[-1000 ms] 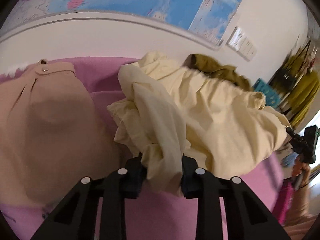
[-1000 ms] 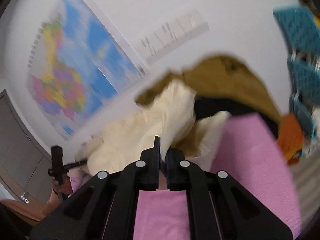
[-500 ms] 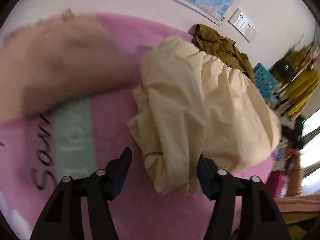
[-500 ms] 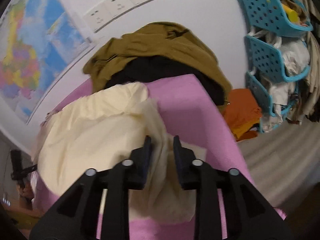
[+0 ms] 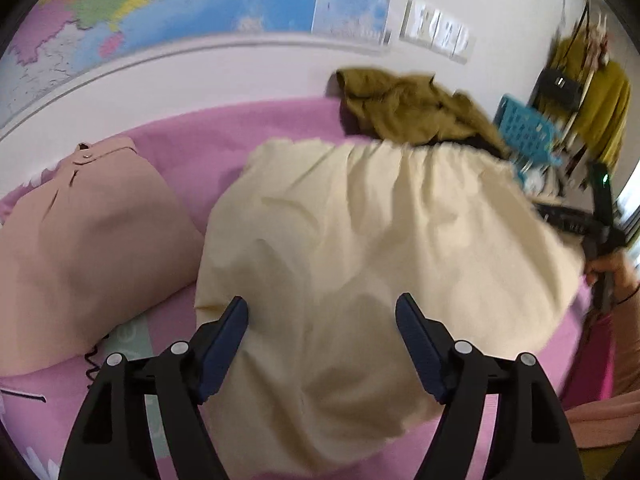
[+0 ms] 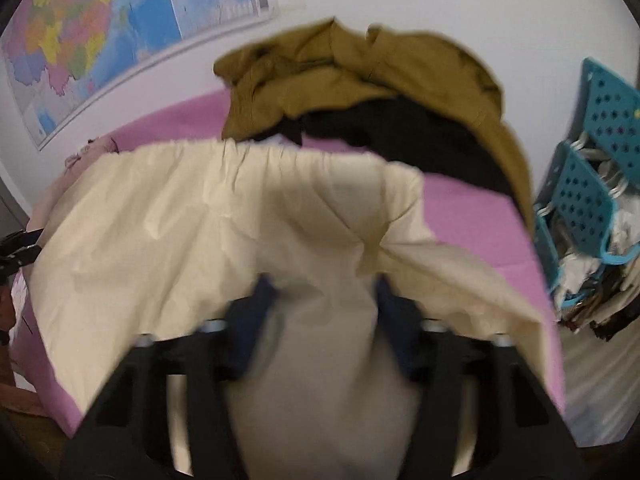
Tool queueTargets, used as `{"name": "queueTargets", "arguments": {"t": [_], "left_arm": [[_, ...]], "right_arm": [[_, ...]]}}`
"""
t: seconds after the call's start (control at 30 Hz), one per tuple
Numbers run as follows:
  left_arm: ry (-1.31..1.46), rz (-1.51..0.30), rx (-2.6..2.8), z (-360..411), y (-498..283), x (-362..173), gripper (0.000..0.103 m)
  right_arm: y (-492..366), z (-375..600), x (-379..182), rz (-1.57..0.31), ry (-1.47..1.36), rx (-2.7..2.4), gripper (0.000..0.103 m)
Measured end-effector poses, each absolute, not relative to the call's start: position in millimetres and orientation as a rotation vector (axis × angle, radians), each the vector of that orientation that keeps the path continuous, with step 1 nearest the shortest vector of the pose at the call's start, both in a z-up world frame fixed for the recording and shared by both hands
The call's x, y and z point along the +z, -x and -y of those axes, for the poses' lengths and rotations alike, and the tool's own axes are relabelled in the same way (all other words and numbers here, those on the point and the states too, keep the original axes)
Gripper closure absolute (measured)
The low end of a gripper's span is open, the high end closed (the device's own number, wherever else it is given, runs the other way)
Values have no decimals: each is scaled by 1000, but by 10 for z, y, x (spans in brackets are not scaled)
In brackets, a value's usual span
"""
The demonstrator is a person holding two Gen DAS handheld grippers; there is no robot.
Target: Fold large clothes
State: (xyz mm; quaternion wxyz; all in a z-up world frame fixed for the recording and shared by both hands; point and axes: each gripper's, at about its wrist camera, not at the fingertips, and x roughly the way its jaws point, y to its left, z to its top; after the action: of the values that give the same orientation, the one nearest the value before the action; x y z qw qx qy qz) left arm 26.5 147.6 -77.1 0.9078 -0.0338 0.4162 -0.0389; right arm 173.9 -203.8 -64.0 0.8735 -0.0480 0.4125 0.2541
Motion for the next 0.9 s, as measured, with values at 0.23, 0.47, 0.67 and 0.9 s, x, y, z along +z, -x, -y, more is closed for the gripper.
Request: {"name": "queueTargets", "arguments": {"t": [0.23, 0.47, 0.67, 0.9], "left_arm": [[97, -872, -65, -1589, -325, -863, 30], [75, -879, -21, -1535, -342, -911, 29], [58, -866, 20, -1468, -312, -872, 29], [40, -857, 45, -1438, -284, -899, 29]], "right_arm": [[-1772, 2133, -323, -681, 57, 444, 101], [-1958, 2133, -639, -824, 31, 472, 79], [-1550, 2540, -367, -718, -113, 504, 61], [-1668, 2799, -696, -807, -185, 412, 45]]}}
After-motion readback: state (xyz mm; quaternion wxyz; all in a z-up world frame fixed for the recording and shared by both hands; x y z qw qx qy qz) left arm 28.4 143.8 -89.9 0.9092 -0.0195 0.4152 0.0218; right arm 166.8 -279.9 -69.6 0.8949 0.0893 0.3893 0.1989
